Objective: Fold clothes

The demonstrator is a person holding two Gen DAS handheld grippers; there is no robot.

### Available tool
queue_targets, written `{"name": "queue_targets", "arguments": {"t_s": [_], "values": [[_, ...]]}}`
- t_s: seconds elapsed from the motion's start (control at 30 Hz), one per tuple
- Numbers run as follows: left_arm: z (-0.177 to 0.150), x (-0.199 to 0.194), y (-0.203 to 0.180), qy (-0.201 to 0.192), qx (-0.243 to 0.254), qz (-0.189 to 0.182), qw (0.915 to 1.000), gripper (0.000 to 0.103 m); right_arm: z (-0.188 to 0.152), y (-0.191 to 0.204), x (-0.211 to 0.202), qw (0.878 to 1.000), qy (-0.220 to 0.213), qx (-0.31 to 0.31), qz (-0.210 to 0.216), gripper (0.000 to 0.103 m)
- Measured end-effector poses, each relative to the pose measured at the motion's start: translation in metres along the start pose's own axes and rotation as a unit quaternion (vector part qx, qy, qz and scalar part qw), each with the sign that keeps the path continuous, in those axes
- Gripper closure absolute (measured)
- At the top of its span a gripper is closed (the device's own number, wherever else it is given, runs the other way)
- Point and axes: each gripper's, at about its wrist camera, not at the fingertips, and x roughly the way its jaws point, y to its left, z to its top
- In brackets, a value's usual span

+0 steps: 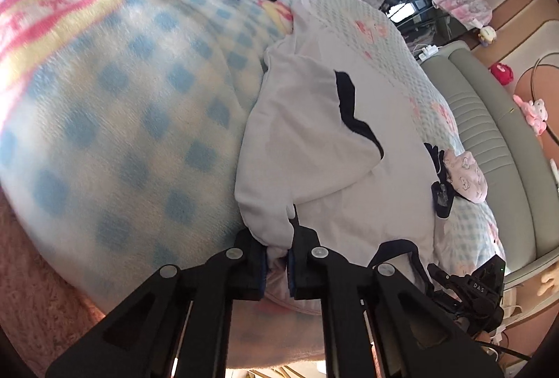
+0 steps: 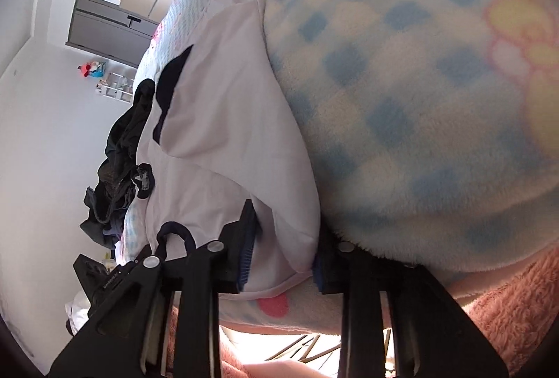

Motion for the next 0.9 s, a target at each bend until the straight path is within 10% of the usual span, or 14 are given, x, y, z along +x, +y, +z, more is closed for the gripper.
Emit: {"name": "queue_targets", "arguments": {"t_s": [0.33, 0.67, 0.77, 0.9], "values": [[0.037, -0.028, -0.025, 0.012, 0.053, -0.034, 0.998, 0.097, 0.027, 0.052, -0.033, 0.996, -0.038, -0.067, 0.054, 0.095], [0.17, 0.039, -0.078, -0.022, 0.109, -0.022, 0.9935, 0.096, 0.162, 0.09, -0.003, 0.992, -0.059, -0.101, 0.044, 0.095], [0.202, 0.087, -0.064, -0.002, 0.083, 0.004, 0.9965, 0.077, 0.195, 0.079, 0.027, 0.996, -0.061, -0.066, 0.003, 0.071], [0.216, 0.099, -0.05, -0.006, 0.042, -0.02, 0.9989, 0.061, 0.2, 0.065, 0.044, 0.997, -0.055, -0.045, -0.029, 0.066]]}}
